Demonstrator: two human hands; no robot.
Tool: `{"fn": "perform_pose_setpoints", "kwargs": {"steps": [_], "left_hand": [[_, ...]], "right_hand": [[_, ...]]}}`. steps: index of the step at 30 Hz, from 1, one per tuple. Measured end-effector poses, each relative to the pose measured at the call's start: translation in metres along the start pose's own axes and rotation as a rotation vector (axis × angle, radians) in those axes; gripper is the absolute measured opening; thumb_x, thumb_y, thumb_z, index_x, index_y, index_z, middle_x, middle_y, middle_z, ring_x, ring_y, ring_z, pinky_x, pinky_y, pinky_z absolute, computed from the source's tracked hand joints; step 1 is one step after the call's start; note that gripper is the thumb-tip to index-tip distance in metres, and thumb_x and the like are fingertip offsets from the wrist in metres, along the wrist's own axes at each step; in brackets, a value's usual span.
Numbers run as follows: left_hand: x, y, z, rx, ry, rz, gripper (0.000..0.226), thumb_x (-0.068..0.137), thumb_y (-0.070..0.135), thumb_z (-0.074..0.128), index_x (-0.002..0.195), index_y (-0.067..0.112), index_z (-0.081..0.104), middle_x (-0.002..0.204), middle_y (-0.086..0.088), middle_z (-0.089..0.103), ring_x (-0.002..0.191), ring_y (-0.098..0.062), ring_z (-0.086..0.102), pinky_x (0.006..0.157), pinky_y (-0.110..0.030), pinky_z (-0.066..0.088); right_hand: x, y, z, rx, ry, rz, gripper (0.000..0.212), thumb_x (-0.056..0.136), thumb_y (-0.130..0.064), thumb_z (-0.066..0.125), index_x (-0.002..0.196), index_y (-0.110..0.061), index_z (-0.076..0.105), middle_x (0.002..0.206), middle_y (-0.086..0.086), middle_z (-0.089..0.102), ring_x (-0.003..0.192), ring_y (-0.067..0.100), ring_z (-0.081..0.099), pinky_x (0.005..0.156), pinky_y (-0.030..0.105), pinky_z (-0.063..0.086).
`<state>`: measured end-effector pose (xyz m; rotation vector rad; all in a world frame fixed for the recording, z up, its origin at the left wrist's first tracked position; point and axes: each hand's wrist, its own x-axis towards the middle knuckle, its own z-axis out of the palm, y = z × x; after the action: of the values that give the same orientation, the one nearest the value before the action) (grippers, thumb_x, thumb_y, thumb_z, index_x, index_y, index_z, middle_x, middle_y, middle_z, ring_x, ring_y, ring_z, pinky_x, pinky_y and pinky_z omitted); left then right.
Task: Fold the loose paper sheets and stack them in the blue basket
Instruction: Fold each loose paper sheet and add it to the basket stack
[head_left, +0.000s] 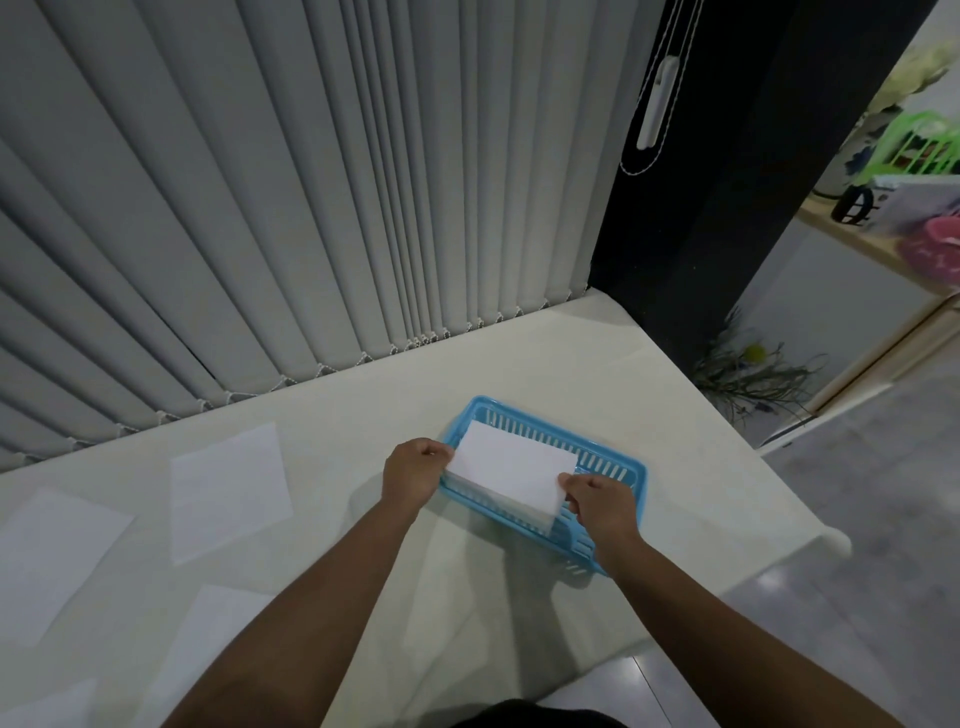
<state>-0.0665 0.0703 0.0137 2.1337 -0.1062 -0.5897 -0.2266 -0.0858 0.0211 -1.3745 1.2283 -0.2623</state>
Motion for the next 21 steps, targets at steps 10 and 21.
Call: {"fn": "perform_pose_setpoints", "kwargs": {"steps": [10,21], "left_hand": [[0.029,-0.008,-0.007,0.629,-0.038,0.289,0.041,0.094,0.009,0.042,0.113,0.033,0.069,0.15,-0.001,0.038,0.139,-0.022,0.028,0.111,-0.035,0.033],[0.037,-0.003,-0.005,0.68,-0.167,0.27,0.045,0.094,0.008,0.039,0.122,0.035,0.063,0.16,-0.004,0.019,0.145,-0.022,0.015,0.117,-0.033,0.019]], "right_hand": [[0.006,0.01,0.001,-0.069,0.048,0.007,0.02,0.088,-0.018,0.068,0.068,-0.013,0.066,0.068,0.001,0.062,0.063,0.015,0.052,0.056,0.025,0.042],[0.013,0.008,0.011,-0.094,0.043,0.002,0.016,0.086,-0.021,0.069,0.079,-0.007,0.073,0.07,0.003,0.067,0.062,0.016,0.056,0.057,0.025,0.044]]}}
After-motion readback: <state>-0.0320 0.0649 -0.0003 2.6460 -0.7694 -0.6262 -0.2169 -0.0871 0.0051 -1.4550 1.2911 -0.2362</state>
